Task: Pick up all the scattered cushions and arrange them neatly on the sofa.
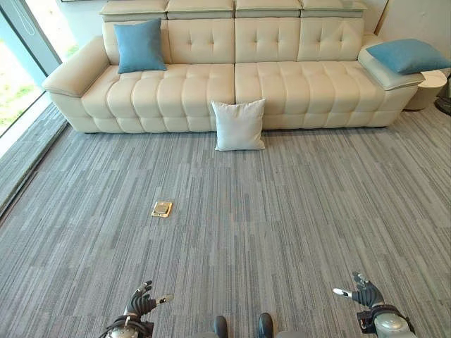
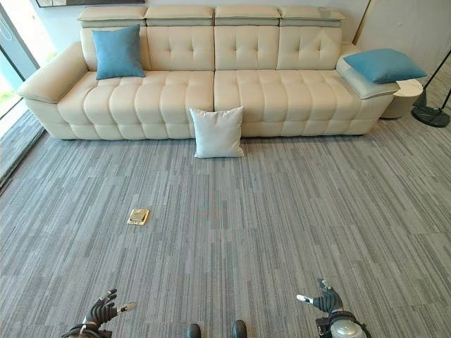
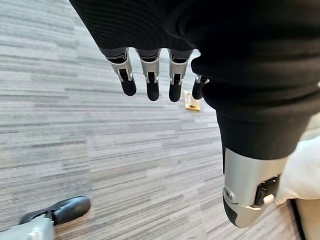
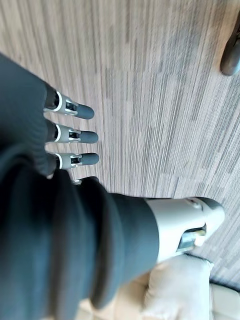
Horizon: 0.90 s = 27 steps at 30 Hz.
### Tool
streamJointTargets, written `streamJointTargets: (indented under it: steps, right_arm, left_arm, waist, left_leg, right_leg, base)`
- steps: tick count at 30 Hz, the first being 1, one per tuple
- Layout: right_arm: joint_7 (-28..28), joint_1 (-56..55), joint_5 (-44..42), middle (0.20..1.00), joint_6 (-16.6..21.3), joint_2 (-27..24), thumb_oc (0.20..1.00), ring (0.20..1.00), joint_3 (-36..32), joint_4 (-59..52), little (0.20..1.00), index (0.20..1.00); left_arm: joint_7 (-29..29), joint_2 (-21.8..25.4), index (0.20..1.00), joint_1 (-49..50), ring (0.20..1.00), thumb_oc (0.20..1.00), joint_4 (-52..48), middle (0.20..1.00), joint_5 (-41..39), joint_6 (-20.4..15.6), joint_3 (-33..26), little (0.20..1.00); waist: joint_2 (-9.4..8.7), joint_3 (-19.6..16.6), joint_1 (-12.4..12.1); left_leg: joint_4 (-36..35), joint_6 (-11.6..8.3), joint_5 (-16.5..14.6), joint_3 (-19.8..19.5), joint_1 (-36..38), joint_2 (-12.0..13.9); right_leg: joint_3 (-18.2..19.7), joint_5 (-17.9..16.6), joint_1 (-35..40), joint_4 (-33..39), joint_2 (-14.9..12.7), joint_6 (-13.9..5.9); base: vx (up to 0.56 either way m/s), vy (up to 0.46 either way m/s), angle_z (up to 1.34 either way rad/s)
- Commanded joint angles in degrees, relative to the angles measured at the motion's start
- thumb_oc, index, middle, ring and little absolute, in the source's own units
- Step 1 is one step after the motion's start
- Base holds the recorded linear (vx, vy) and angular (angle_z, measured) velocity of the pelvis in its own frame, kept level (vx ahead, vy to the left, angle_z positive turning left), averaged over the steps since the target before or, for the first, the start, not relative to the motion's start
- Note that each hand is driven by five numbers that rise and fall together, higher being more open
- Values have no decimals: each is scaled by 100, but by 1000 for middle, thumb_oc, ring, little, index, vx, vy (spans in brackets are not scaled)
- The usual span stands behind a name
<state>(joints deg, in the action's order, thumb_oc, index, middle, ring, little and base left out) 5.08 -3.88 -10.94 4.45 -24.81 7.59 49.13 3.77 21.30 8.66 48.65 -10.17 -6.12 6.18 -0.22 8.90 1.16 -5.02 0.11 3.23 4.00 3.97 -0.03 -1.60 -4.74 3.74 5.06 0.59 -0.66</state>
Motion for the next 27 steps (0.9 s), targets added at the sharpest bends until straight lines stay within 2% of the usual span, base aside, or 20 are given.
streamJointTargets:
  steps: [1,13,15,18,23,27]
  right_arm:
    - [157,244,-198,1000,91,15,1000,1000,-223,99,1000,1000]
    - [195,175,-501,1000,99,146,1000,1000,-368,-147,1000,1000]
    - [174,182,-499,1000,113,106,1000,1000,-398,-355,1000,1000]
    - [192,263,-469,1000,100,88,1000,1000,-372,-329,1000,1000]
    - [229,430,-443,1000,62,92,1000,1000,-295,-367,1000,1000]
    - [203,553,-624,1000,60,250,1000,1000,-290,-467,1000,1000]
  left_arm:
    - [103,62,1000,-315,1000,1000,212,1000,-188,-104,-173,1000]
    - [98,11,1000,-151,1000,1000,-334,1000,-475,-107,-224,1000]
    - [77,70,1000,-27,1000,1000,-762,1000,-660,-147,-350,1000]
    - [107,86,1000,-34,1000,1000,-795,1000,-688,-151,-386,1000]
    - [150,149,1000,-44,1000,1000,-970,1000,-714,-145,-441,1000]
    - [179,152,1000,-65,1000,1000,-1014,1000,-869,-133,-504,1000]
  waist:
    - [-143,-116,-21]
    - [-155,-26,-43]
    - [-195,62,-104]
    - [-217,88,-129]
    - [-263,150,-203]
    - [-276,211,-251]
  left_leg:
    - [2,-103,-533,-7,144,-114]
    - [94,-83,-572,2,58,-120]
    - [439,-48,-698,45,-222,-148]
    - [626,-23,-772,74,-375,-166]
    - [986,63,-954,64,-676,-220]
    - [1058,202,-1106,27,-671,-280]
  right_leg:
    - [43,532,102,-108,-178,-472]
    - [-20,567,57,-157,-198,-484]
    - [-65,603,-62,-278,-275,-508]
    - [-44,613,-155,-348,-312,-523]
    - [14,683,-388,-648,-406,-581]
    - [55,804,-677,-1350,-463,-692]
  base:
    - [0,0,0]
    - [3,0,0]
    - [44,68,1]
    - [7,62,-5]
    - [27,98,-9]
    - [70,124,-5]
